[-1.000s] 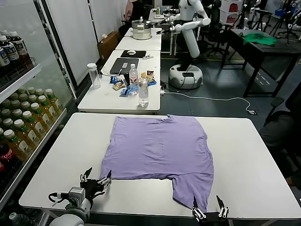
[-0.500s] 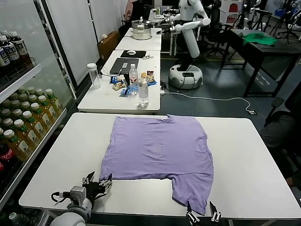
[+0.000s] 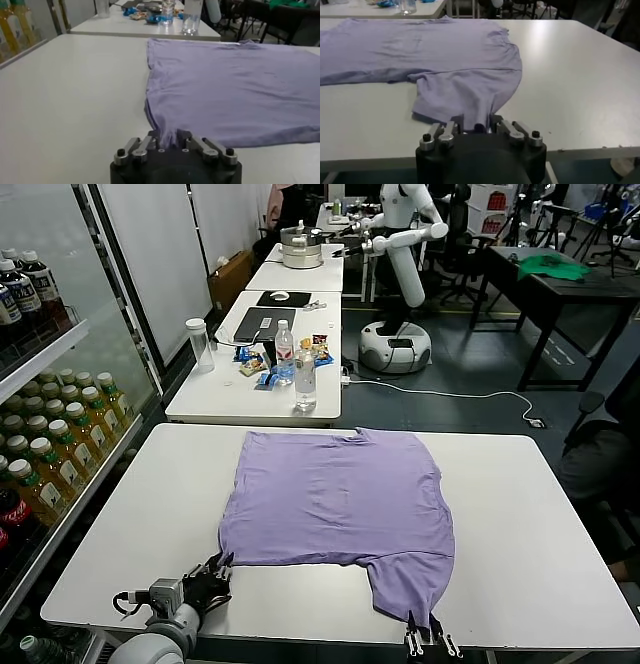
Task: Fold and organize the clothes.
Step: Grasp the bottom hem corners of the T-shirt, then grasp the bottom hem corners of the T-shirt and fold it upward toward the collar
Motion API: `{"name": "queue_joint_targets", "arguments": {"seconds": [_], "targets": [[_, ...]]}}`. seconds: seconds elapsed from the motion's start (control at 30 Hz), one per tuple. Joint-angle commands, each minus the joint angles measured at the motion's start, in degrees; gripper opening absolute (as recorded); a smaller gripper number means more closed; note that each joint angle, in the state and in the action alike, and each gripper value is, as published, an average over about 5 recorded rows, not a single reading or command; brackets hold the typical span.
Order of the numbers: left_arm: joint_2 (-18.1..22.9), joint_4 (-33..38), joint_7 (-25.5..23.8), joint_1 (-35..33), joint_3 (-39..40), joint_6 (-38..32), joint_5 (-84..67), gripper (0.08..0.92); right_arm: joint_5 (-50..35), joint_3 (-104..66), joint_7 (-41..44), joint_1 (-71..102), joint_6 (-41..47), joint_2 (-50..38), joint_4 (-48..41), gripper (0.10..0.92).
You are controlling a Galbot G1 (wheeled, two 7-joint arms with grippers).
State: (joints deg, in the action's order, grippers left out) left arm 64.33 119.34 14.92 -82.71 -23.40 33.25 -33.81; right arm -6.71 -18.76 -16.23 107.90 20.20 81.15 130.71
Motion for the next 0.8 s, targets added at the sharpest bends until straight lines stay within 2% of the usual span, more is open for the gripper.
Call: {"name": "queue_joint_targets", "arguments": {"seconds": [0.03,0.13,0.37,0.57,0.8], "targets": [[-0.1,0.2,0.0,0.0,0.0,0.1,-2.3,0.126,-0.2,-1.1,1.0,0.1,-1.7,-0.9,4.5,0.124],[-0.3,1.0,-0.5,0.4,-0.7,0.1,-3.6,0.096,-1.0,-3.5,1.8,-0.8,-2.3,-2.5,7.1,0.11],[-1.6,3.3,-1.1,2.4,-2.9,-0.3,-7.4,0.094,-5.1,-10.3,2.7,-7.0,-2.6,-6.7,8.3,0.11],[-2.6,3.7,-1.1,5.4,-3.7,-0.5,-9.5,0.094,-8.9,-12.5,2.6,-15.8,-1.1,-10.1,4.0,0.11],[-3.9,0.3,-1.3,9.8,-3.3,-1.0,-11.2,0.094,-11.6,-10.6,2.5,-26.9,0.6,-14.1,-3.4,0.11]]}}
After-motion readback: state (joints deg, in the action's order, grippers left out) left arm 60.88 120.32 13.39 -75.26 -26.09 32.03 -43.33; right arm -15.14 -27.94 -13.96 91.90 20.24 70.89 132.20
